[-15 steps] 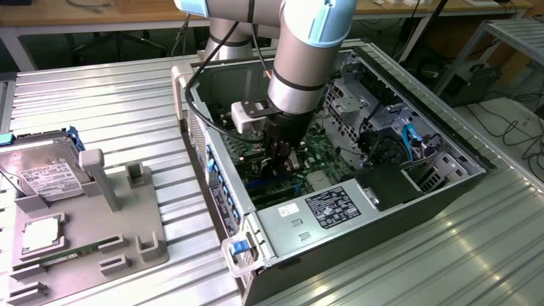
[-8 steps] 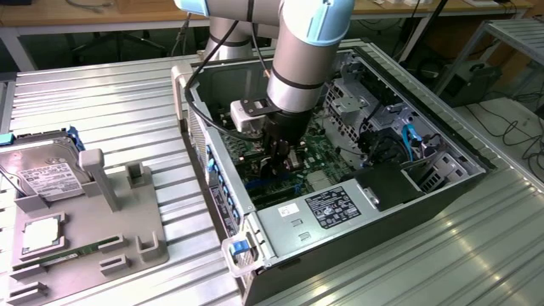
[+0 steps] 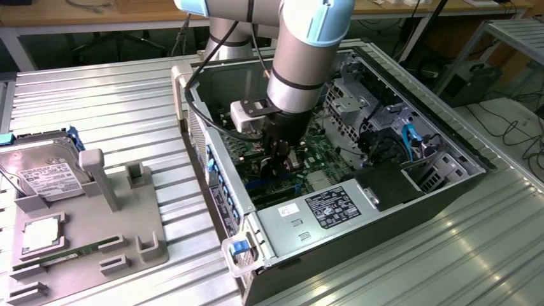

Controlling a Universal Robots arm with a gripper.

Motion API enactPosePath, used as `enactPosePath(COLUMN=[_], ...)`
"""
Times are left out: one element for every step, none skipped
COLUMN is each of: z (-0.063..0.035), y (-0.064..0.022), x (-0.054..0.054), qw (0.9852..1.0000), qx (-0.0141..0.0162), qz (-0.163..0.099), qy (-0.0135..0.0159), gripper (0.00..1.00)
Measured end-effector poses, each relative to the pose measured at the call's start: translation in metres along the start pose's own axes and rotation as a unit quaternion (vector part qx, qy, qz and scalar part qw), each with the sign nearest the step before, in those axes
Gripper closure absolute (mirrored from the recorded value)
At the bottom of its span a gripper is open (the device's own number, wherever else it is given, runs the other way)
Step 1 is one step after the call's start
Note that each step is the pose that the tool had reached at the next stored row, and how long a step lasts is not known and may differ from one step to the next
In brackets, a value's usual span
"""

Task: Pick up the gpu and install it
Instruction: 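Insert the gpu into the slot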

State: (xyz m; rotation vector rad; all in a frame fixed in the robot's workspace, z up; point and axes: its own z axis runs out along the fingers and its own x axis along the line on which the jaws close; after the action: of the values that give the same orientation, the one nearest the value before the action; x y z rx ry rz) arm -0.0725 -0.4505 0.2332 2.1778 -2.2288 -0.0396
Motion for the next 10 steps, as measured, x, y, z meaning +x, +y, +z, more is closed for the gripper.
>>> enactPosePath(z=[0.0001,0.0004,0.0008,0.0016,0.0025,0.0029,0.0034,0.0038,0.0040,0.0043], y=[0.0000,0.0000,0.0000,-0.0001,-0.0001,-0.0001,-0.0001,-0.0001,-0.0001,-0.0001], x=[0.0000,0.0000,0.0000,-0.0001,-0.0001,0.0001,0.0001,0.0001,0.0001,0.0001], qw=[1.0000,1.0000,1.0000,1.0000,1.0000,1.0000,1.0000,1.0000,1.0000,1.0000], qx=[0.0000,0.0000,-0.0001,0.0001,0.0001,-0.0001,-0.0002,-0.0002,-0.0002,-0.0001], qz=[0.000,0.000,0.000,0.000,0.000,0.000,0.000,0.000,0.000,0.000], qy=[0.0000,-0.0001,0.0000,-0.0002,-0.0002,0.0001,0.0002,0.0001,-0.0001,-0.0005], gripper=[0.72,0.72,0.72,0.72,0.72,0.72,0.72,0.72,0.72,0.72])
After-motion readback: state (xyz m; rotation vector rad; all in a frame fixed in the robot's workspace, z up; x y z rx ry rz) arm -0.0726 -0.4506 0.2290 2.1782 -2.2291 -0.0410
